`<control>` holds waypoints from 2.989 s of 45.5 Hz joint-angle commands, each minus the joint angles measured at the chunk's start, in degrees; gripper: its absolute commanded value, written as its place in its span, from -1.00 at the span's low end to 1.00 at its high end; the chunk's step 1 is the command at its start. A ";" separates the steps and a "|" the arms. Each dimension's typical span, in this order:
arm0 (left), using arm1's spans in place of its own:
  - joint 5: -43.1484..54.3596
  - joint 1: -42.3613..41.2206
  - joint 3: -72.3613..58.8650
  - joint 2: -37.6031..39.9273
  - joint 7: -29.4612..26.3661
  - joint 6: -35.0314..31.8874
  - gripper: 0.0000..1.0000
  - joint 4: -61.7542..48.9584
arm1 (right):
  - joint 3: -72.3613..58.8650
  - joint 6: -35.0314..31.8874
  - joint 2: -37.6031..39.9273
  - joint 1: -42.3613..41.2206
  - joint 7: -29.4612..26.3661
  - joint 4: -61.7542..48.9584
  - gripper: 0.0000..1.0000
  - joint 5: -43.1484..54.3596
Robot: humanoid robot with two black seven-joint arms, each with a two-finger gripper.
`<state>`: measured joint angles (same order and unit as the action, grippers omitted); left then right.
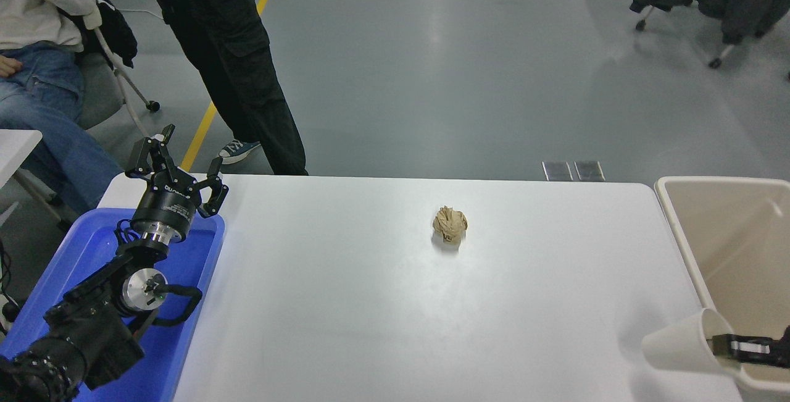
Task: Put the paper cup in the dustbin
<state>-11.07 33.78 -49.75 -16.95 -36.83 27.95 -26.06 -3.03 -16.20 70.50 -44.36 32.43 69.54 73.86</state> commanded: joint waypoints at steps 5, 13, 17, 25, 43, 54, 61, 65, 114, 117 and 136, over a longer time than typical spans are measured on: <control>0.00 -0.03 -0.08 -0.02 0.00 0.00 1.00 -0.04 | 0.31 -10.69 16.50 -14.35 -0.26 12.19 -1.00 -0.65; 0.00 -0.03 -0.08 -0.02 0.00 0.00 1.00 -0.04 | 0.40 -16.49 21.95 -21.12 -0.44 14.13 -1.00 -0.56; 0.00 -0.03 -0.08 -0.02 0.00 0.00 1.00 -0.04 | 0.49 -18.78 23.36 -23.84 -0.44 14.13 -1.00 -0.56; 0.00 -0.03 -0.08 -0.02 0.00 0.00 1.00 -0.04 | 0.40 -18.96 22.75 -24.90 -0.61 10.36 -1.00 -0.65; 0.00 -0.03 -0.08 0.16 0.09 0.00 1.00 -0.04 | -0.75 -18.25 2.02 -20.52 -0.44 -25.40 -1.00 -13.48; 0.00 -0.03 -0.08 0.16 0.09 0.00 1.00 -0.04 | -0.57 -17.29 -17.48 -8.04 -0.70 -54.65 -1.00 -32.45; 0.00 -0.03 -0.08 0.16 0.09 0.00 1.00 -0.04 | -0.31 -17.29 -30.14 -3.11 -0.79 -71.11 -1.00 -40.90; 0.00 -0.03 -0.08 0.16 0.00 0.00 1.00 -0.04 | 0.22 -16.59 -34.63 -1.00 -2.36 -75.42 -1.00 -45.90; 0.00 -0.03 -0.17 0.16 0.00 0.00 1.00 0.05 | 20.88 16.81 -50.37 5.24 -35.68 -75.96 -1.00 -80.81; 0.00 -0.03 -0.17 0.16 0.00 0.00 1.00 0.05 | 21.31 16.81 -50.46 5.77 -35.68 -75.96 -1.00 -80.81; 0.00 -0.03 -0.26 0.16 0.00 0.00 1.00 0.05 | 24.13 17.08 -51.25 9.11 -35.68 -75.87 -1.00 -80.90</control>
<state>-11.08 33.75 -49.99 -16.79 -36.84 27.95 -26.02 19.60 0.54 19.99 -36.95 -3.10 -6.39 -6.92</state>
